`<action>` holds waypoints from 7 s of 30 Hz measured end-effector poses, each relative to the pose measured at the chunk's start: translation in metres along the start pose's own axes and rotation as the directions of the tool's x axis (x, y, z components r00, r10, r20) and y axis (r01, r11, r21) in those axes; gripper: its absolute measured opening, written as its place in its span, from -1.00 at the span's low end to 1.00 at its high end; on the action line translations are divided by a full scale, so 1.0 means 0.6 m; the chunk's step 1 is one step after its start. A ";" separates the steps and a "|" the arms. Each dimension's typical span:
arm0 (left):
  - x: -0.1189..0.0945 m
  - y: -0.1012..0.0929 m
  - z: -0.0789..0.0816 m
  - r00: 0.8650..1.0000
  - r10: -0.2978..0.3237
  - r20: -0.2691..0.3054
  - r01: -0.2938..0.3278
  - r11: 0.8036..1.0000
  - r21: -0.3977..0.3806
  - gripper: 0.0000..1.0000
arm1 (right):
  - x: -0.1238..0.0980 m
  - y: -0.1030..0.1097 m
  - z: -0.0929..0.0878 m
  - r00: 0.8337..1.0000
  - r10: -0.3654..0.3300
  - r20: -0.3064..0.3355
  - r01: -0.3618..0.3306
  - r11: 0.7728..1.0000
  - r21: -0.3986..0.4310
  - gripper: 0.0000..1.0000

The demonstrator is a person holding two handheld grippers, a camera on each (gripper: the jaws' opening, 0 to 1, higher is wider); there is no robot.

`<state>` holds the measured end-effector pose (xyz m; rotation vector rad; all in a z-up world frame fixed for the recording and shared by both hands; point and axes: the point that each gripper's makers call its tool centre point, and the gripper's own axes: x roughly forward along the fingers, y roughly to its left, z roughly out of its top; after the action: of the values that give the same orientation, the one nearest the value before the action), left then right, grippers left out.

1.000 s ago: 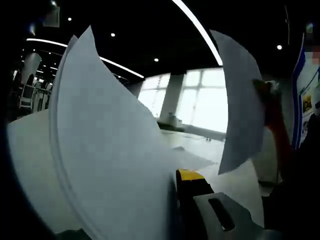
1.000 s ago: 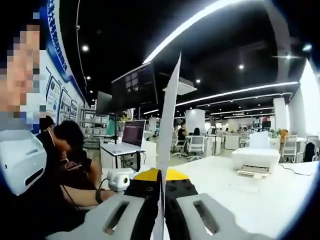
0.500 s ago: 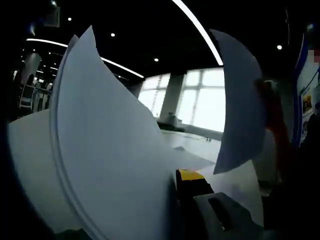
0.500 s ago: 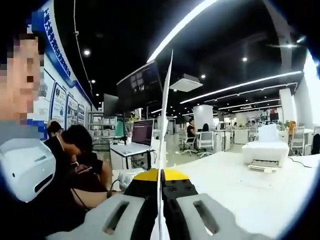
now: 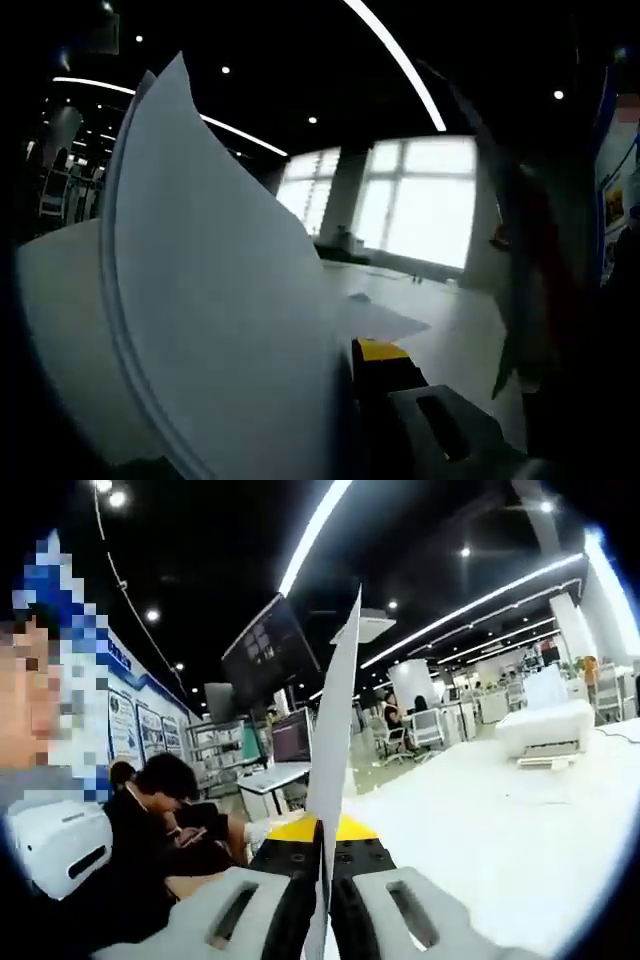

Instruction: Organize the stack of printing papers by aligning and flattening the scattered papers on the table

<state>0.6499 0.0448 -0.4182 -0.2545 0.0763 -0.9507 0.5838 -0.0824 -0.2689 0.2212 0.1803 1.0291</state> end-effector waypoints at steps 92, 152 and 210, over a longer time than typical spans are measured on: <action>0.000 -0.006 -0.001 1.000 -0.024 0.000 0.024 1.000 0.002 -0.68 | 0.117 -0.113 -0.149 0.986 -0.011 -0.165 -0.018 0.985 -0.173 -0.65; 0.000 -0.015 0.005 0.999 -0.052 0.015 0.053 0.998 -0.037 -0.48 | 0.192 -0.108 -0.070 0.979 0.104 0.175 -0.161 0.920 0.357 -1.00; -0.002 -0.009 0.002 0.999 -0.035 0.004 0.035 0.999 0.031 -0.71 | 0.245 -0.094 -0.104 0.963 0.117 0.244 -0.233 0.818 0.526 -1.00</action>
<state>0.6450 0.0431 -0.4158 -0.2299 0.0534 -0.9859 0.6885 0.0225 -0.3507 0.8849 0.2752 1.1125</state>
